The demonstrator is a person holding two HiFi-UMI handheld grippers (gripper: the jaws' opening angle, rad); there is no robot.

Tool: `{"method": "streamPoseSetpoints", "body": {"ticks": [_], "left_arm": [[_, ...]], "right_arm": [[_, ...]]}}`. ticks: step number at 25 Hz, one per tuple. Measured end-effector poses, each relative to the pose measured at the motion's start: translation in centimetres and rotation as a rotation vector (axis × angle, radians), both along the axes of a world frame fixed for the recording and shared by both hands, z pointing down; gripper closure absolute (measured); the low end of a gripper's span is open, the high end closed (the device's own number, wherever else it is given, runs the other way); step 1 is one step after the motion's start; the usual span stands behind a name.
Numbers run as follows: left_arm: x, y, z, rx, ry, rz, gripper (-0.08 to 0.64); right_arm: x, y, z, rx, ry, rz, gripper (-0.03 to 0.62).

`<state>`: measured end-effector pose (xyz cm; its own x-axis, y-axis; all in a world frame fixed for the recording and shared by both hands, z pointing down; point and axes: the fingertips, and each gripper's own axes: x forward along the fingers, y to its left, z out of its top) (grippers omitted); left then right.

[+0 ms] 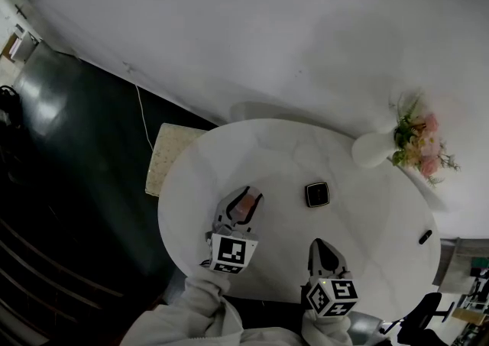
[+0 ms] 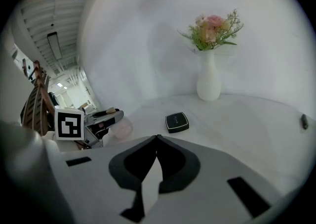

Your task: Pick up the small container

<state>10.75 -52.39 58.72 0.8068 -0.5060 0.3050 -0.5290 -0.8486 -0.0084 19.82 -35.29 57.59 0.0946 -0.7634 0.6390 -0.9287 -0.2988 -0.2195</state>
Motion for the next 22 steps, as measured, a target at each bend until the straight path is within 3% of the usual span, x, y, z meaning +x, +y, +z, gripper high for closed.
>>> {"method": "streamPoseSetpoints", "body": {"ticks": [12, 22], "left_arm": [[0.3, 0.0, -0.3, -0.036, 0.004, -0.018, 0.436], [0.9, 4.0, -4.0, -0.016, 0.024, -0.026, 0.436]], "right_arm": [[0.7, 1.5, -0.6, 0.030, -0.001, 0.032, 0.543], [2.2, 4.3, -3.2, 0.110, 0.006, 0.020, 0.543]]}}
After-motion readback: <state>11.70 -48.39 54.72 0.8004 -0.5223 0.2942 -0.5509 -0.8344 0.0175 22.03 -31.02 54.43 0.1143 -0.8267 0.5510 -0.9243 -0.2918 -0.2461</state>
